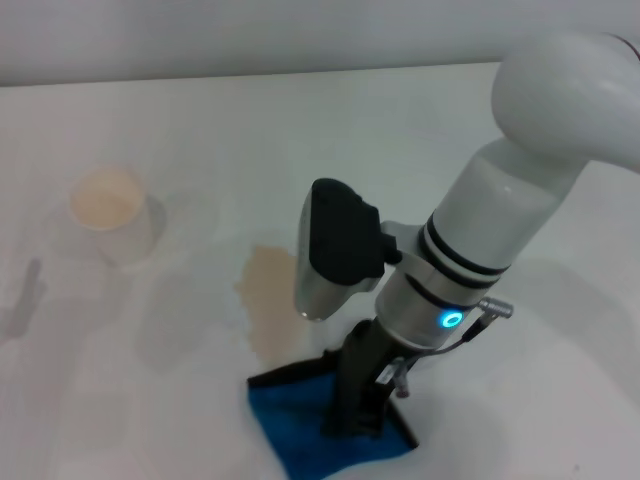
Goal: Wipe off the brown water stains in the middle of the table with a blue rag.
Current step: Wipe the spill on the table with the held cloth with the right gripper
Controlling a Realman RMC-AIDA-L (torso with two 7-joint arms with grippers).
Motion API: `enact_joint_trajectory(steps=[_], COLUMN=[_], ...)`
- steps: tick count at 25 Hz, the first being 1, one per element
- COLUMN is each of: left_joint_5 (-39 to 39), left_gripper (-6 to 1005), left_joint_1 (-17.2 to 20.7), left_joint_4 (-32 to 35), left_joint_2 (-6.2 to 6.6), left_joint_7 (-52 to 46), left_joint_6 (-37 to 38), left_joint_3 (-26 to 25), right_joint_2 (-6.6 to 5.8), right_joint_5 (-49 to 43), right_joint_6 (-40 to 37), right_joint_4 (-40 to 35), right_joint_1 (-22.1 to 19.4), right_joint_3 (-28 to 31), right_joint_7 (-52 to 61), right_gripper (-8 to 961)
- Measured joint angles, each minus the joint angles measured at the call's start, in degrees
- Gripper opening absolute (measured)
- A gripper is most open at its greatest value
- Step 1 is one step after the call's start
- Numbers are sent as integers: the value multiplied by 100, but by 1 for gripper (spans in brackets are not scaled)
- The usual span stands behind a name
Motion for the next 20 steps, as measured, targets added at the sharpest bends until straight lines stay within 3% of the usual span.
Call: enact_joint_trajectory(steps=[4, 11, 20], left_joint_5=[-10, -42, -58], left_gripper=[888, 887, 887], left_joint_1=[-17, -50, -61], left_joint_4=[0, 0, 0], left_joint_2=[0, 0, 0], left_joint_7=[-2, -4, -4], left_joint_6=[1, 1, 1], left_joint_3=[-6, -9, -8], right_joint_2=[1, -2, -3], right_joint_5=[450, 763, 812], right_joint_6=[266, 1446, 2287], right_joint_4=[-102, -101, 165], right_joint_1=[-58, -126, -172], right_joint_3=[-173, -664, -688], right_joint_7=[-208, -233, -229], right_gripper=[73, 70, 69])
